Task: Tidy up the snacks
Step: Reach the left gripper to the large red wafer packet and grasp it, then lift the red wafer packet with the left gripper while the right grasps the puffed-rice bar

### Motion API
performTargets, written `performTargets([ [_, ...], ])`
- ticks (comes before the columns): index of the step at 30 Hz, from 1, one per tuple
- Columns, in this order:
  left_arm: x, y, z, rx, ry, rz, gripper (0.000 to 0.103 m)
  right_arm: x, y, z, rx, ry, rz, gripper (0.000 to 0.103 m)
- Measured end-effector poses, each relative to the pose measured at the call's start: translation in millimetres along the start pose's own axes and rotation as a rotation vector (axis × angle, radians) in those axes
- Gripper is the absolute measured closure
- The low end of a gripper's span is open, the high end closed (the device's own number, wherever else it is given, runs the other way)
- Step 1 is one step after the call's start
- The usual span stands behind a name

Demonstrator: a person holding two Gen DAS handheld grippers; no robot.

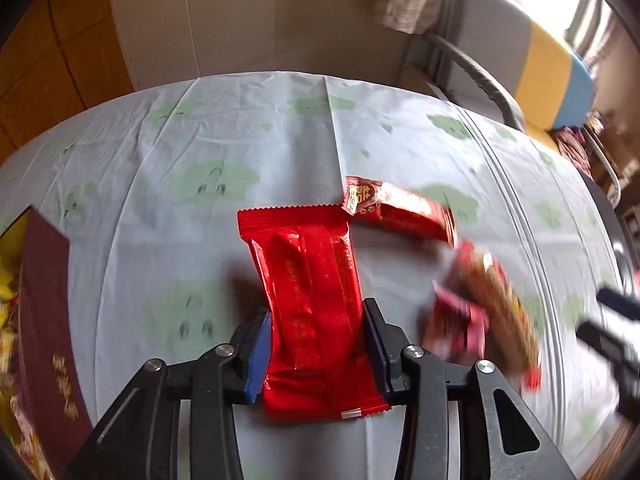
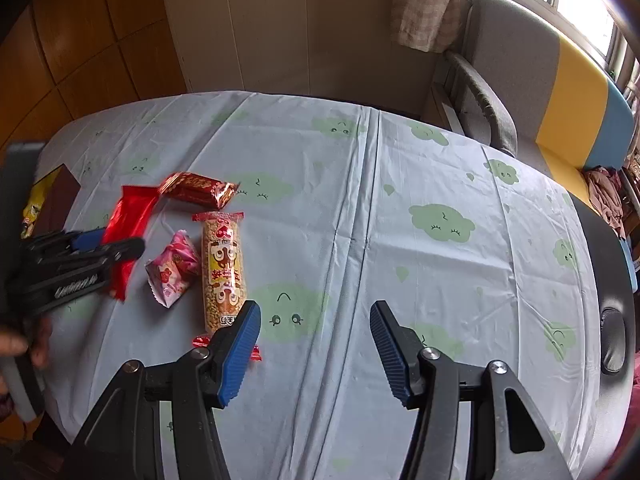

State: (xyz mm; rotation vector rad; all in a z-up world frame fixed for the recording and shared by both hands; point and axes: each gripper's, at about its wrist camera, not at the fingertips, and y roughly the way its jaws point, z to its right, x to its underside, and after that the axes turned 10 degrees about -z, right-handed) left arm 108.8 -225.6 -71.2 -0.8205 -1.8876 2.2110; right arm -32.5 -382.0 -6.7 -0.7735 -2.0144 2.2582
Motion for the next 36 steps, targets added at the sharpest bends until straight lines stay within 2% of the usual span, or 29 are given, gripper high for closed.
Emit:
performTargets([
  [12, 86.9, -27.3, 5.9, -0.019, 0.117, 0.075, 0.06, 1.0, 11.0, -1.3, 0.018, -0.008, -0.036, 0.045],
  [15, 100.3, -31.1, 11.5, -0.02, 0.149, 0.096, 0.06, 0.5, 9.1, -0.8, -0.009, 0.005, -0.026, 0.045],
  [29, 114.6, -29.3, 17.5, -0.041, 0.185, 0.148, 0.058, -0.9, 8.0, -5.9, -0.07, 0.021, -0.003, 0.045],
  [36, 115.7, -27.4, 11.4, 0.003, 0.174, 0.156, 0.058, -4.0, 12.4, -20.7, -0.102, -0.006, -0.023, 0.045],
])
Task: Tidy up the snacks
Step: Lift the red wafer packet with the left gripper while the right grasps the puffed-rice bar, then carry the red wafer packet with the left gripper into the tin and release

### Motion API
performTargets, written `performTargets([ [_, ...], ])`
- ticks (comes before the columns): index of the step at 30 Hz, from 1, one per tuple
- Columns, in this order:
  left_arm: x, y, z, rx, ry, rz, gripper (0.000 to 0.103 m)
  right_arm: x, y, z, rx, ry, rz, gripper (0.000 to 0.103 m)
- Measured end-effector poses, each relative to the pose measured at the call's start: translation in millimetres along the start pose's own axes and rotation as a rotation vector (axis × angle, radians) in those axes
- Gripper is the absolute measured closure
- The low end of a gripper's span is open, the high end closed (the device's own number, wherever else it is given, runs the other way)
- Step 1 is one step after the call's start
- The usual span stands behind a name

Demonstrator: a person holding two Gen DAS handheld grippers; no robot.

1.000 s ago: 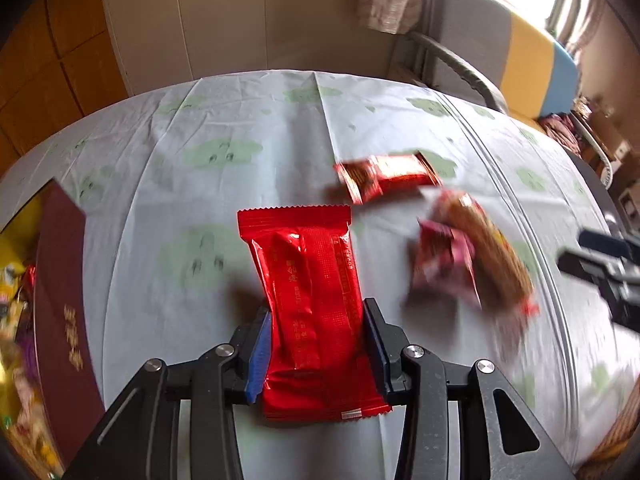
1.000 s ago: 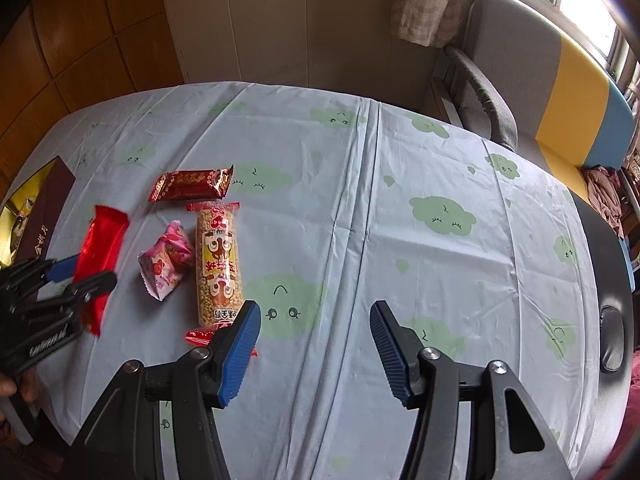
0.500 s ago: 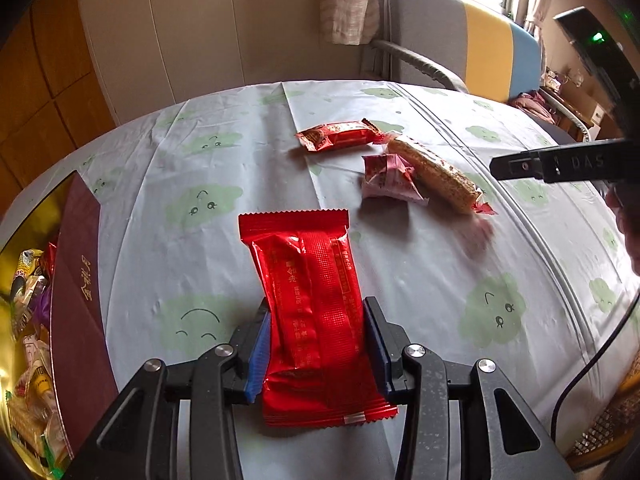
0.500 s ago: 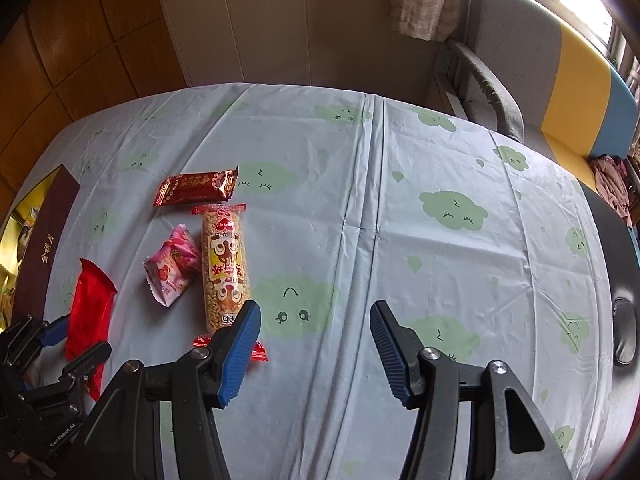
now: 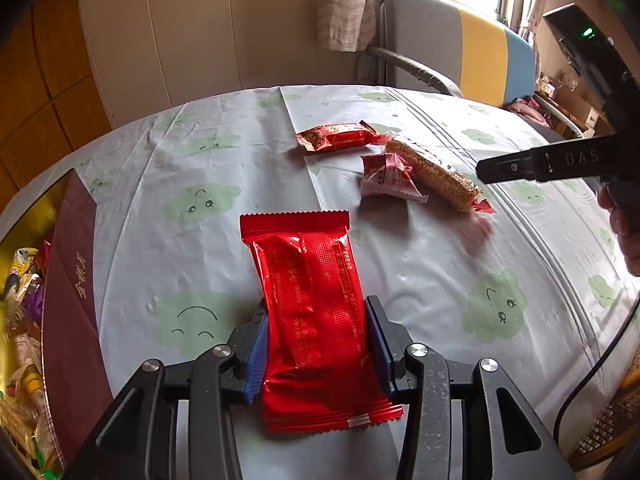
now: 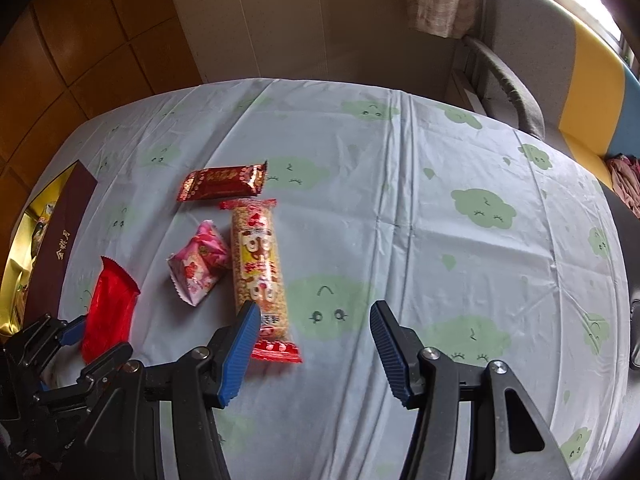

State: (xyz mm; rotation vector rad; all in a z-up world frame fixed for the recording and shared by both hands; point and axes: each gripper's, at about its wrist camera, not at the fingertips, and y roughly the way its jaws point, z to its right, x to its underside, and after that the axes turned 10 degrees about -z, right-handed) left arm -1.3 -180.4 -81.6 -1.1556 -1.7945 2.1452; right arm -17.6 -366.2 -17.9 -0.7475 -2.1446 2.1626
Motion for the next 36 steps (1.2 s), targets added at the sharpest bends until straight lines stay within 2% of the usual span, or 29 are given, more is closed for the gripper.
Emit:
performTargets([
  [6, 1.1, 0.6, -3.9, 0.03, -0.015, 0.003, 0.058, -29.4, 12.7, -15.2, 0.014, 0.001, -0.013, 0.045],
  [11, 1.0, 0.8, -6.5, 0.049, -0.031, 0.0, 0.057, -48.3, 36.0, -26.1, 0.024, -0.005, -0.064, 0.046],
  [13, 0.5, 1.4, -8.3, 0.061, -0.041, -0.004, 0.056, -48.1, 41.2, -28.7, 0.029, -0.004, -0.083, 0.072],
  [16, 0.8, 1.2, -9.1, 0.069, -0.042, -0.005, 0.056, -37.3, 43.9, -30.6, 0.057, -0.019, -0.095, 0.075],
  [21, 1.4, 1.5, -9.8, 0.077, -0.045, -0.002, 0.056, -1.7, 34.2, -26.6, 0.045, -0.006, -0.094, 0.075],
  [25, 0.6, 1.4, -10.5, 0.084, -0.051, -0.008, 0.057, 27.8, 26.9, -21.8, 0.011, 0.036, -0.064, 0.074],
  [28, -1.0, -0.3, -9.9, 0.076, -0.045, -0.015, 0.061, 35.7, 24.4, -14.5, -0.019, 0.086, -0.038, 0.074],
  [32, -3.1, -15.6, -19.2, 0.068, -0.075, 0.0, 0.063, 41.3, 23.8, -20.2, 0.018, 0.07, 0.008, 0.074],
  [36, -4.9, -48.4, -37.9, 0.056, -0.115, 0.061, 0.063, 50.7, 22.5, -27.8, 0.05, 0.059, 0.059, 0.074],
])
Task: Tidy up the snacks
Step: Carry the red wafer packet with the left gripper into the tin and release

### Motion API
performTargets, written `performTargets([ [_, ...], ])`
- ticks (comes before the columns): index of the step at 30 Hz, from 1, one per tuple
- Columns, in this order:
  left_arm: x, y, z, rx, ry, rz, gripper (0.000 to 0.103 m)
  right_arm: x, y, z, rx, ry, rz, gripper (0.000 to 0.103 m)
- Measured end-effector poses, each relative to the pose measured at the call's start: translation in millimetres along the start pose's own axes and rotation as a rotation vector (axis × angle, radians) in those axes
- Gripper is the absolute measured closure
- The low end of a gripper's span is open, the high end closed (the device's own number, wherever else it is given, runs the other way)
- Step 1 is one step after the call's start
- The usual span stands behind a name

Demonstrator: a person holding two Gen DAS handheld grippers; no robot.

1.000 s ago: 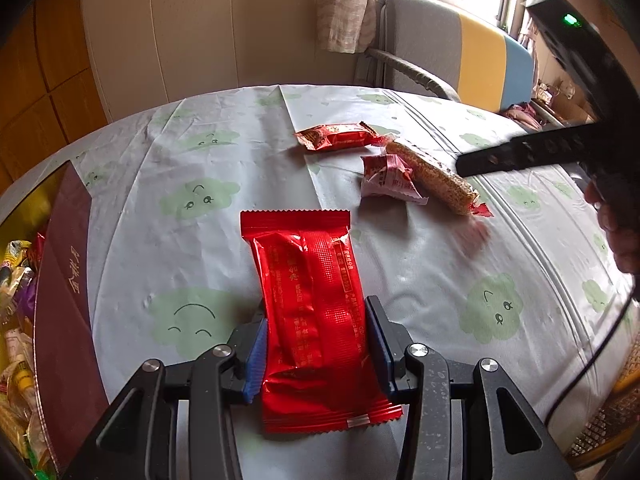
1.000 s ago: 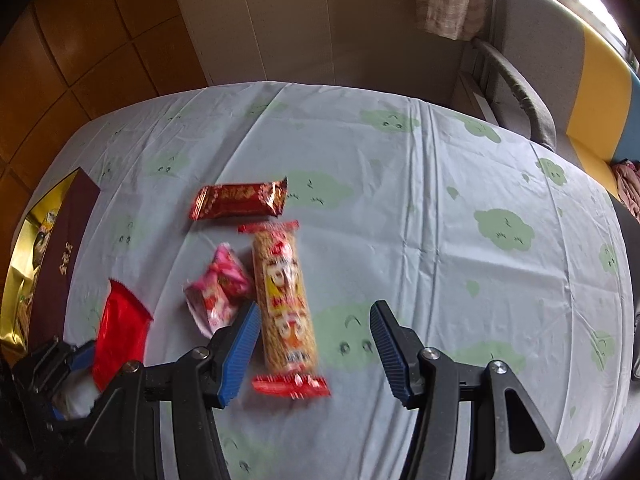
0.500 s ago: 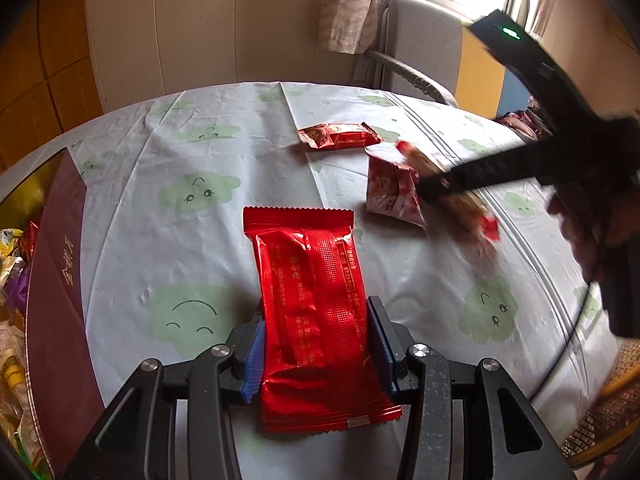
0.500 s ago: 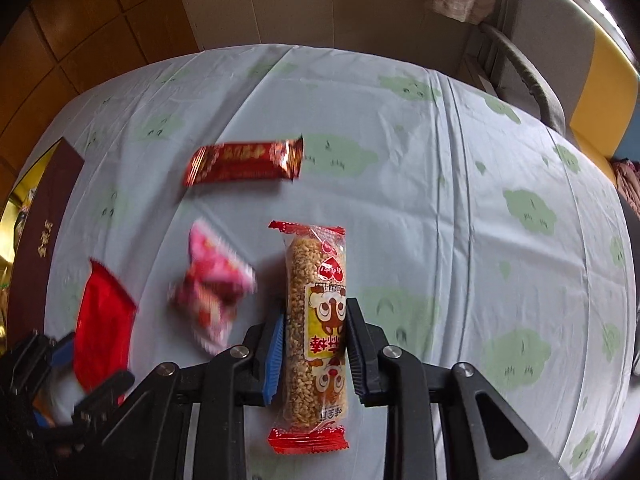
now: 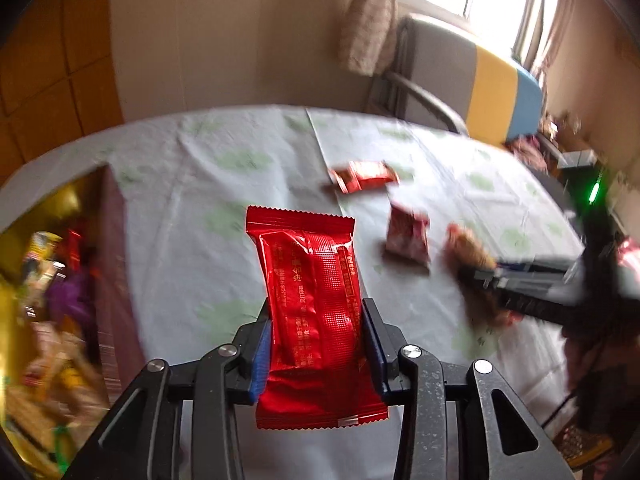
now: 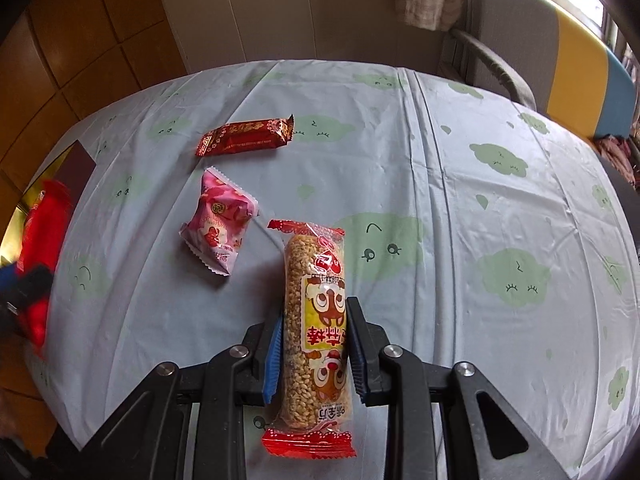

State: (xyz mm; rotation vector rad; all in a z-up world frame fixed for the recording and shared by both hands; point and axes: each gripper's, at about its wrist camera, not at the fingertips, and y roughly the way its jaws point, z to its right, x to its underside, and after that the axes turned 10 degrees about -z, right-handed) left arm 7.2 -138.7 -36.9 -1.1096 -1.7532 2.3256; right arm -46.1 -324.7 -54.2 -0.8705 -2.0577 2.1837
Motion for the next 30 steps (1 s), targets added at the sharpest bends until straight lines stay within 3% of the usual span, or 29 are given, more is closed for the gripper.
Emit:
performTargets([
  [7, -4.0, -60.8, -44.5, -0.103, -0.093, 0.121, 0.063, 8.4, -1.2, -1.4, 0.011, 0.024, 0.082, 0.074],
  [14, 3.5, -91.4, -109.4, -0.247, -0.24, 0.154, 0.062, 13.3, 0.4, -5.2, 0.052, 0.011, 0.125, 0.074],
  [23, 40.3, -101.5, -185.4, -0.378, -0.409, 0.109, 0.062, 14.9, -0.1, -6.6, 0.068, 0.015, 0.143, 0.074],
  [27, 57.2, -96.4, -213.4, -0.389, -0.48, 0.067, 0.062, 16.0, -0.5, -7.2, 0.073, 0.013, 0.145, 0.074],
  [30, 67.0, -93.0, -233.7, -0.356, -0.553, 0.036, 0.062, 16.7, -0.9, -8.4, 0.078, 0.013, 0.147, 0.074],
])
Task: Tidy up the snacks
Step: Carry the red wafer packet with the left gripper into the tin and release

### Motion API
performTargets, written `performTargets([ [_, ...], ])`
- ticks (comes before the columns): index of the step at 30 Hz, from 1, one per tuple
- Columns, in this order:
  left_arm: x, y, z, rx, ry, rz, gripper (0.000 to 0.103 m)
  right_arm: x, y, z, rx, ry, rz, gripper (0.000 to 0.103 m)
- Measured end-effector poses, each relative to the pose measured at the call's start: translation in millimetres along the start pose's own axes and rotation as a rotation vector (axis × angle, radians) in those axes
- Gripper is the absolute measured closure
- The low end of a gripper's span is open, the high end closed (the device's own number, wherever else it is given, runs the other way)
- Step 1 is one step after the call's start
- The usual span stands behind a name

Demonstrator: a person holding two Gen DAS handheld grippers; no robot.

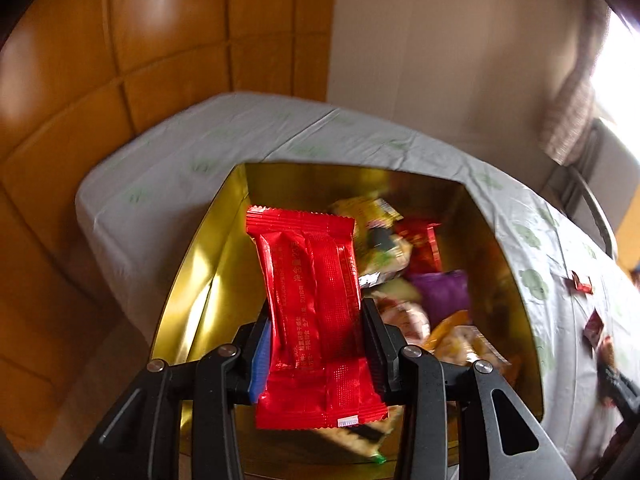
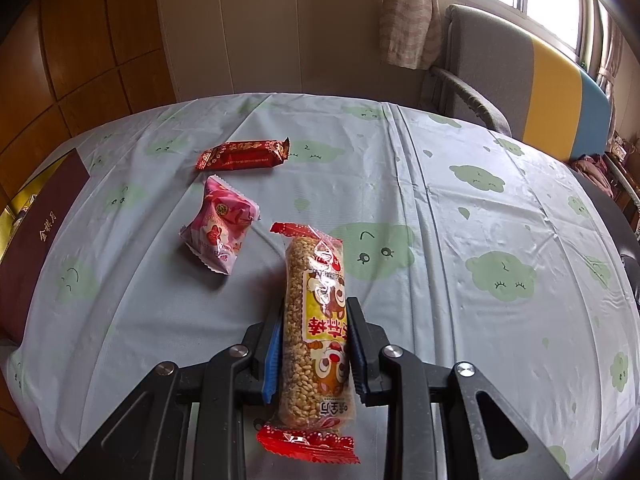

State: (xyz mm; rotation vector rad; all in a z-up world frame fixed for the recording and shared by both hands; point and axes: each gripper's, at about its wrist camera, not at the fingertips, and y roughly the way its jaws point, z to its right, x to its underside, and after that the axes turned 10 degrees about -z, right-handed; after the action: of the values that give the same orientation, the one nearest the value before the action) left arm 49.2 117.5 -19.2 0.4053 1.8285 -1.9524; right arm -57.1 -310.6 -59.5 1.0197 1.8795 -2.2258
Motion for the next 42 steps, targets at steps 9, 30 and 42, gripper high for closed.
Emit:
performTargets([
  [9, -4.8, 21.2, -35.0, 0.123, -0.164, -0.105, 0.062, 0.2, -0.2, 0.4, -0.001, 0.002, 0.002, 0.074],
  [30, -47.9, 69.3, -3.4, 0.082, -0.101, -0.184, 0.063, 1.0, -0.4, 1.5, -0.005, 0.005, 0.007, 0.074],
  [42, -42.5, 55.2, 3.7, -0.003, -0.052, -0.116, 0.062, 1.2, -1.0, 1.1, 0.001, 0.006, 0.01, 0.074],
])
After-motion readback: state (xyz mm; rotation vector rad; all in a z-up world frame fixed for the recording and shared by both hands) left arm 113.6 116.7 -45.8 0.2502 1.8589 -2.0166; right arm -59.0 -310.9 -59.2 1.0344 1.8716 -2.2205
